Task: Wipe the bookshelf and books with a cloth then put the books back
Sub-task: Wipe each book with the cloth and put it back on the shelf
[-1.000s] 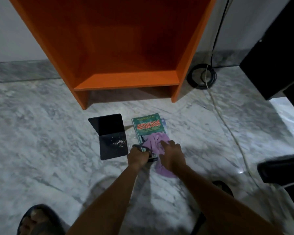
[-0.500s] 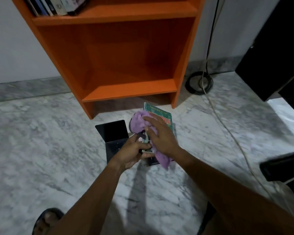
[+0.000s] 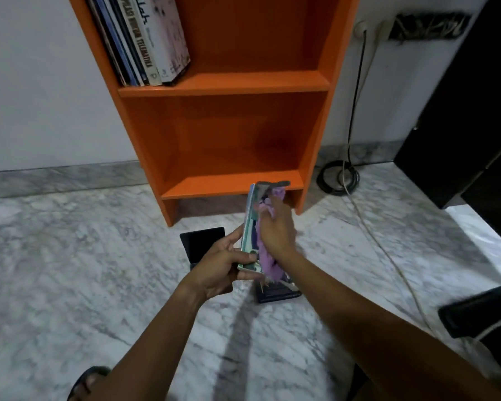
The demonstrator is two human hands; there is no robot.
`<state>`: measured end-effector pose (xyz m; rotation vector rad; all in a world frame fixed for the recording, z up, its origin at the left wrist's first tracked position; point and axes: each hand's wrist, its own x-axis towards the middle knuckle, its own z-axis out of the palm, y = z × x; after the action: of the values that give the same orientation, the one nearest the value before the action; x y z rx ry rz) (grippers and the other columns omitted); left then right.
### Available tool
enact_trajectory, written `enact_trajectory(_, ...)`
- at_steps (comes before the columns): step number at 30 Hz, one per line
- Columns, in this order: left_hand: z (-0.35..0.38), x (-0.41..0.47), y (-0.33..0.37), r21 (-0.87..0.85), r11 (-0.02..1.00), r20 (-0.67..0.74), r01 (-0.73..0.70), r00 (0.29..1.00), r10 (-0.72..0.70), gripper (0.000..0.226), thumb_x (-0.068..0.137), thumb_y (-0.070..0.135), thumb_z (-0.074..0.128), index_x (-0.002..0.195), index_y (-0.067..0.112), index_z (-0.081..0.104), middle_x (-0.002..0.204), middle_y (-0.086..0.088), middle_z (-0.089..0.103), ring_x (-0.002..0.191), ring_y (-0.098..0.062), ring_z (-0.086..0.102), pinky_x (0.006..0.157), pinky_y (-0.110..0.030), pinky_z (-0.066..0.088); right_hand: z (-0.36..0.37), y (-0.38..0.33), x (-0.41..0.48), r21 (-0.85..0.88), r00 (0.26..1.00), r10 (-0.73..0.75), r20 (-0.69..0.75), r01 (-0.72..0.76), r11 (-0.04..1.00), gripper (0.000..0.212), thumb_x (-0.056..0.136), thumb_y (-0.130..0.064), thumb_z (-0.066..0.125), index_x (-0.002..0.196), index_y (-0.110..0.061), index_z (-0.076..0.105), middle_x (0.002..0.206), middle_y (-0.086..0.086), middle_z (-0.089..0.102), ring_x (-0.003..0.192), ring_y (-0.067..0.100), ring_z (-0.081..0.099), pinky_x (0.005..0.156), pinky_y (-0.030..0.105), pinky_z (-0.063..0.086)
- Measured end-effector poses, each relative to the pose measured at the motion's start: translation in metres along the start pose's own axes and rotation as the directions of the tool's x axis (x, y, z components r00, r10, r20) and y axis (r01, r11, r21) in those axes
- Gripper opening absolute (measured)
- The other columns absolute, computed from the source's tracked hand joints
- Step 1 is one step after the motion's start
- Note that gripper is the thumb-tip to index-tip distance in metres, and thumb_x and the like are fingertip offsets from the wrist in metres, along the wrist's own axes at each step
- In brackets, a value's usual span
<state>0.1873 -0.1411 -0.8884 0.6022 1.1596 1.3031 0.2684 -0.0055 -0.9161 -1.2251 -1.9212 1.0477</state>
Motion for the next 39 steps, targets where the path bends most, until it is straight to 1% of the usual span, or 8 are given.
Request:
enact_trajectory(7,-0.003,0.002,0.006,-0.197,0.98,-0.229,-0.036,0.973,-0.01,0.027,0.089,-0.015,0.05,0.096,-0.003,0.073,0.089,-0.019,0.072,0.074,-0.026,0.069,0.062,-0.035,0.06,-0.01,-0.005,-0.063,0.123,0.912,-0.396,0.107,0.383,0.916,0.026,0.098,-0.02,0.055,0.12,-0.022,0.068,0.127,-0.004,0.061,0.121,0.008,0.055,0.099,0.018,0.043)
enact_trajectory(12,-0.004,0.003,0.018,-0.202,0.975,-0.181,-0.09,0.982,0.053,0.054,0.087,-0.02,0.049,0.12,0.018,0.069,0.104,-0.012,0.075,0.091,-0.031,0.073,0.068,-0.041,0.064,-0.035,0.015,-0.033,0.174,0.993,0.09,-0.074,-0.076,0.982,0.014,0.096,-0.012,0.06,0.1,-0.016,0.073,0.1,0.001,0.066,0.095,0.019,0.062,0.084,0.03,0.049)
enact_trajectory(17,-0.009,-0.001,0.031,-0.282,0.956,-0.097,-0.085,0.994,0.06,0.072,0.078,-0.012,0.055,0.141,0.022,0.054,0.131,-0.017,0.067,0.122,-0.044,0.061,0.093,-0.056,0.055,-0.068,0.025,-0.011,0.683,0.79,0.481,0.381,-0.591,0.429,0.033,0.083,-0.029,0.064,0.106,-0.005,0.066,0.098,0.02,0.064,0.082,0.034,0.064,0.073,0.041,0.055)
enact_trajectory(21,-0.002,0.002,0.035,-0.201,0.976,-0.1,-0.078,0.993,0.059,0.063,0.092,-0.018,0.045,0.136,0.026,0.056,0.121,-0.015,0.073,0.113,-0.039,0.068,0.088,-0.05,0.06,-0.079,-0.014,-0.002,0.458,0.595,0.563,0.573,-0.802,0.382,0.035,0.104,-0.021,0.054,0.131,0.002,0.057,0.133,0.001,0.065,0.119,0.022,0.063,0.103,0.05,0.048)
enact_trajectory(24,-0.005,0.007,0.031,-0.046,0.997,-0.165,-0.057,0.985,0.049,0.059,0.097,-0.013,0.047,0.136,0.03,0.057,0.122,-0.012,0.072,0.116,-0.038,0.066,0.093,-0.052,0.058,-0.076,-0.043,-0.003,0.601,0.879,0.329,0.345,-0.476,0.642,0.042,0.085,-0.02,0.079,0.121,-0.002,0.067,0.113,0.024,0.07,0.107,0.044,0.067,0.093,0.055,0.054)
enact_trajectory(28,0.01,0.015,0.036,0.524,0.846,-0.363,-0.095,0.874,0.323,0.049,0.099,0.02,0.063,0.143,0.038,0.048,0.139,0.001,0.061,0.126,-0.019,0.056,0.094,-0.034,0.051,-0.079,-0.058,-0.016,0.349,0.985,0.078,0.155,-0.128,0.928,0.016,0.089,-0.011,0.073,0.085,-0.011,0.057,0.079,0.015,0.062,0.071,0.028,0.063,0.063,0.036,0.051)
enact_trajectory(33,0.037,0.013,0.065,-0.254,0.945,-0.347,-0.207,0.931,0.111,0.054,0.089,0.056,0.065,0.125,0.016,0.065,0.114,-0.008,0.073,0.108,-0.031,0.069,0.083,-0.044,0.057,-0.059,-0.076,-0.044,-0.064,0.888,-0.289,0.359,0.332,0.941,0.061,0.083,-0.013,0.069,0.134,-0.031,0.04,0.103,0.0,0.063,0.08,0.017,0.063,0.061,0.021,0.045)
enact_trajectory(39,0.024,0.002,0.064,-0.523,0.8,-0.294,-0.294,0.943,0.154,0.062,0.103,0.055,0.036,0.119,0.008,0.074,0.11,-0.015,0.073,0.103,-0.029,0.07,0.107,-0.042,0.044,-0.043,-0.084,-0.058,-0.068,0.81,-0.367,0.457,0.443,0.894,0.081,0.087,-0.035,0.059,0.157,-0.049,0.021,0.169,-0.015,0.013,0.154,0.012,0.016,0.123,0.047,0.026)
